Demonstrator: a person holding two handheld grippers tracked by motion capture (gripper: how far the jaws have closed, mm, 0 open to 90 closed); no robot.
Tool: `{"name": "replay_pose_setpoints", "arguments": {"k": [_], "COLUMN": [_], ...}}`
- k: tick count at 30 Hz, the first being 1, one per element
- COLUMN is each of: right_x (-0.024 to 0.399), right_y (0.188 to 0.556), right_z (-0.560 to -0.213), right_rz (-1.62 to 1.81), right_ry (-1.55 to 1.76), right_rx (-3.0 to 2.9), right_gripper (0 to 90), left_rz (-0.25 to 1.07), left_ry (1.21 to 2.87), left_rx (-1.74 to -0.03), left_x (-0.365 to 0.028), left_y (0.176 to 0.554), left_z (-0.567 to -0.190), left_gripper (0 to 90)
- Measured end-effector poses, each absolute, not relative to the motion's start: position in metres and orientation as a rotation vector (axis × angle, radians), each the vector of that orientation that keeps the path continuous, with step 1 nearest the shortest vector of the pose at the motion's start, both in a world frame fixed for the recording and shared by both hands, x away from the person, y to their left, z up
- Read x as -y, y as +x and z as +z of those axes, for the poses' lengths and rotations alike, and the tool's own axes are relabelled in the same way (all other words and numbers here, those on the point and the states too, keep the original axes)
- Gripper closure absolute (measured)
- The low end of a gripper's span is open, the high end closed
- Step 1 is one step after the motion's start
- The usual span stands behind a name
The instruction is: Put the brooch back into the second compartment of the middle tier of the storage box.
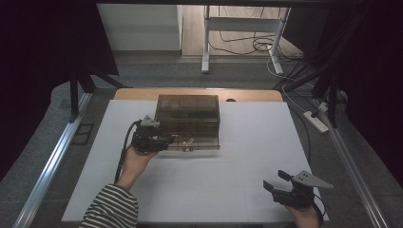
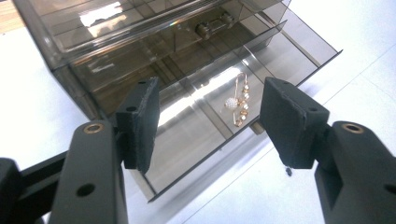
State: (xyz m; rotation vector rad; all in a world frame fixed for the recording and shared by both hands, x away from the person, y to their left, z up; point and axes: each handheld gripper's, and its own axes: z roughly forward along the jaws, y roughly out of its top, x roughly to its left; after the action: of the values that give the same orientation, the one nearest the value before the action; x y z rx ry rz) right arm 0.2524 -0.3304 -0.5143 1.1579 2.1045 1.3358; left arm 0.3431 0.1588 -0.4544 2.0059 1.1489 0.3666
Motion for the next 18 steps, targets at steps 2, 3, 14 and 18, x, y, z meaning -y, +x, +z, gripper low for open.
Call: {"name": "replay_pose_setpoints", "arguments": {"k": [2,3,14,18], "right_x": [0.330,0.330,0.330,0.330], "right_y": [0.252,0.252,0.252,0.252], "right_z": [-0.514,-0.514,-0.514,-0.514], "right_rz": [1.337,1.338,1.339,1.338], "right_ry": [1.158,1.159,1.159,1.158], "right_rx": [-2.102,-2.107,-2.109,-2.110], "right_gripper": [22.5,22.5,22.4,22.5], "left_rz": [0.369,0.371,0.382,0.385], "left_ry": [2.000,2.001,1.980,1.973], "left_rx": [-1.154,-1.155,-1.154,-1.154], "left_x": [-0.161,-0.162,-0.172,-0.176], "left_y": [0.341,0.340,0.328,0.324], "left_z": [-0.455,-0.455,-0.457,-0.458], "left_gripper": [38.9,38.8,38.1,37.9]}}
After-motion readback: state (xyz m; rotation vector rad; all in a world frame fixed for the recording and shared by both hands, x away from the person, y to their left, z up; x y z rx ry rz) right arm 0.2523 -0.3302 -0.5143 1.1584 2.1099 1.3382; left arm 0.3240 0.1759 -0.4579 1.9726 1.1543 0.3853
